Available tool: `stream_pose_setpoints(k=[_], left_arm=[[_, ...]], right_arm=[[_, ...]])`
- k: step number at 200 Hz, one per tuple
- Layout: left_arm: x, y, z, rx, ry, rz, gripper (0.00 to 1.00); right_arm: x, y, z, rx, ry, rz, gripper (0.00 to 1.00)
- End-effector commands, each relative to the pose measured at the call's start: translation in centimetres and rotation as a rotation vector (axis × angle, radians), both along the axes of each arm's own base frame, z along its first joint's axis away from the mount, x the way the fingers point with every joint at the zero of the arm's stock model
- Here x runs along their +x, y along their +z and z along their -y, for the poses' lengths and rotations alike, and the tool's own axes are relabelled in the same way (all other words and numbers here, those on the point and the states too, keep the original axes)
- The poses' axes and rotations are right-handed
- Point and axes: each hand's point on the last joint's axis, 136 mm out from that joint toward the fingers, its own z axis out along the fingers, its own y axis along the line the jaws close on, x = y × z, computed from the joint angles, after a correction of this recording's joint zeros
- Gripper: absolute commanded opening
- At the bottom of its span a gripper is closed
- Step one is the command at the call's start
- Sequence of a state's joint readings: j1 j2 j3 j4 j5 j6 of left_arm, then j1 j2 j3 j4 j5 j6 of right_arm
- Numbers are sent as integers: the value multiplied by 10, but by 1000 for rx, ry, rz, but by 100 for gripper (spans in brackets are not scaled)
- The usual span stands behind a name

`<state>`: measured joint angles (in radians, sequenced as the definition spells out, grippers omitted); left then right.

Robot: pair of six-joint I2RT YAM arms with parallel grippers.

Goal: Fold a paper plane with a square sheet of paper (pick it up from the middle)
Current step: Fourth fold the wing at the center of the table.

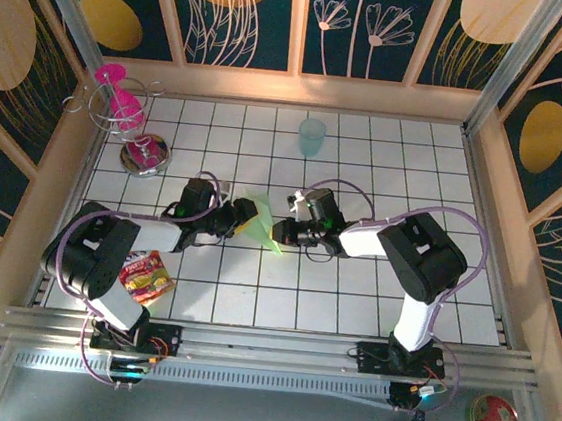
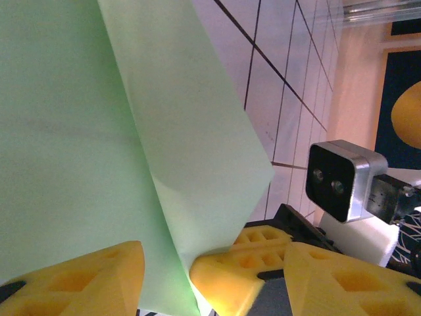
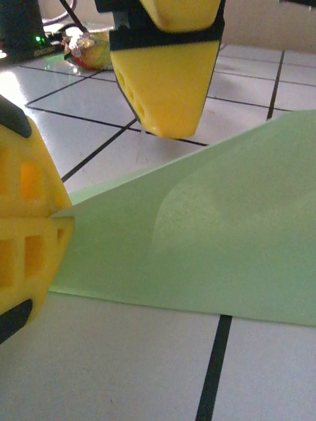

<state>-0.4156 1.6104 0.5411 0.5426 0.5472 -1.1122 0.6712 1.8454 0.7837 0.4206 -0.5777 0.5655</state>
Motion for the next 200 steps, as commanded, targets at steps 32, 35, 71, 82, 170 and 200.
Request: stream_pose_setpoints(k=[32,35,71,82,170,200], left_arm=[[-1,-9,2,28,-18,-7,57],[-1,-9,2,29,-18,-8,57],[-1,-15,1,55,-27,-17,55],[-1,-18,1,67,-27,-22,55],[3,-14,0,107,-40,10,54],[4,-19,1,189,-65,25,54]], right_arm=[[-4,0,-3,77,24,-79,0],[-4,-1,-3,78,22,-85,0],[-7,-7,-5,82,33,-130,0],[-7,-8,-5,79,32,-138,0],[-7,-16,-2,87,13,-195,0],[-7,-15,-1,106,6,-205,0]])
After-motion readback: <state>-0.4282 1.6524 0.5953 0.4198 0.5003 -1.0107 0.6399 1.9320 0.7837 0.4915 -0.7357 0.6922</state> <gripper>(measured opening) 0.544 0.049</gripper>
